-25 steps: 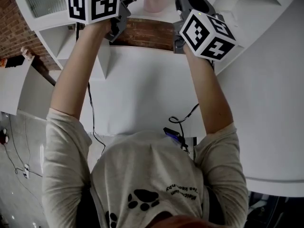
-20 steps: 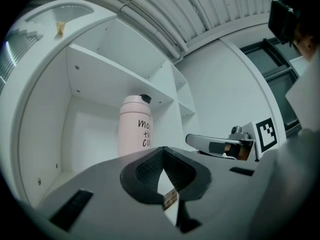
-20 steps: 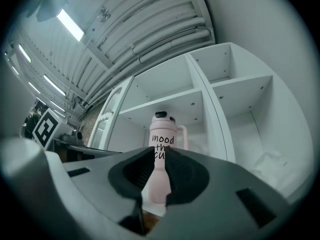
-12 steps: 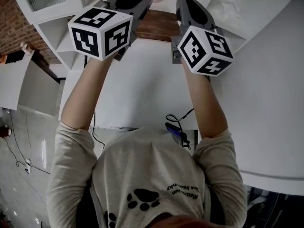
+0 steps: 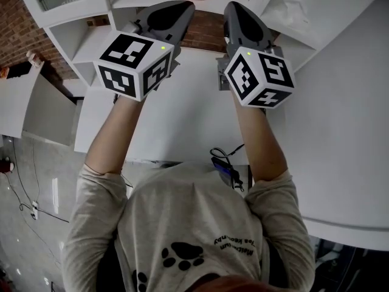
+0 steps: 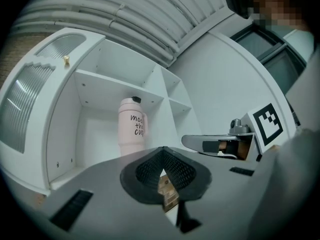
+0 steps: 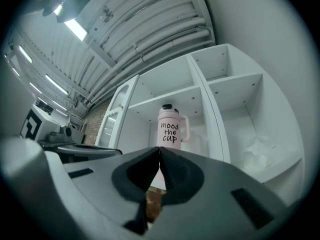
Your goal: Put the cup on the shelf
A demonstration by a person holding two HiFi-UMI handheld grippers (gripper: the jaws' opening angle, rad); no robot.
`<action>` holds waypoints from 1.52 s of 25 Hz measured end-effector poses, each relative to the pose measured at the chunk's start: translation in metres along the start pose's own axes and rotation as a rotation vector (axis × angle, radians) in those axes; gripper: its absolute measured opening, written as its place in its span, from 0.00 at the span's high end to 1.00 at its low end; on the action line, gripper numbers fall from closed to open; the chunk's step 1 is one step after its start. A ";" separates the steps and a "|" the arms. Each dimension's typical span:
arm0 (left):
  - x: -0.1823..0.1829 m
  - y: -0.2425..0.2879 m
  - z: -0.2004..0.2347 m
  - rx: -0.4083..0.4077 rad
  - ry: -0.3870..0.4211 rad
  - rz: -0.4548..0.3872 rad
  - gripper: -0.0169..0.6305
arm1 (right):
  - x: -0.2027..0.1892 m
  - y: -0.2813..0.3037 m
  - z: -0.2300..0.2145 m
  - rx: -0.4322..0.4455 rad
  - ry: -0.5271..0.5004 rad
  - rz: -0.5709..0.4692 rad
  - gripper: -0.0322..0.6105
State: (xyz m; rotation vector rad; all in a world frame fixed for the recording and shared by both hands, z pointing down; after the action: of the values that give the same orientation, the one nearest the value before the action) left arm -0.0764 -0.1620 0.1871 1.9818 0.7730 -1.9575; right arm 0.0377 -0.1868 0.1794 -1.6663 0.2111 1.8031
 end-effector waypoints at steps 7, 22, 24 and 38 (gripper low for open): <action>-0.003 -0.013 -0.009 0.028 0.023 -0.031 0.96 | -0.007 -0.006 0.006 0.004 0.007 0.011 0.93; -0.022 -0.035 -0.025 0.085 0.059 -0.103 0.96 | -0.028 -0.026 0.018 -0.007 -0.001 0.020 0.93; -0.029 -0.039 -0.025 0.092 0.048 -0.102 0.96 | -0.034 -0.030 0.021 -0.007 0.013 0.027 0.93; -0.086 -0.062 -0.039 0.121 -0.045 -0.067 0.96 | -0.084 -0.068 0.036 -0.050 0.000 0.088 0.94</action>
State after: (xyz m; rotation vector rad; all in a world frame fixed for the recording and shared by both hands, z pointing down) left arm -0.0724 -0.1068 0.2853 1.9946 0.7359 -2.1268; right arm 0.0438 -0.1455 0.2857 -1.7159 0.2449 1.8877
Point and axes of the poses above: the fingertips, and each gripper's own axes: y forward along the fingers, z to its left, x out of its top, the point moved 4 cm from there along -y, backward along the fingers, and after that the axes turned 7 degrees about -y, right-handed, at the moved point
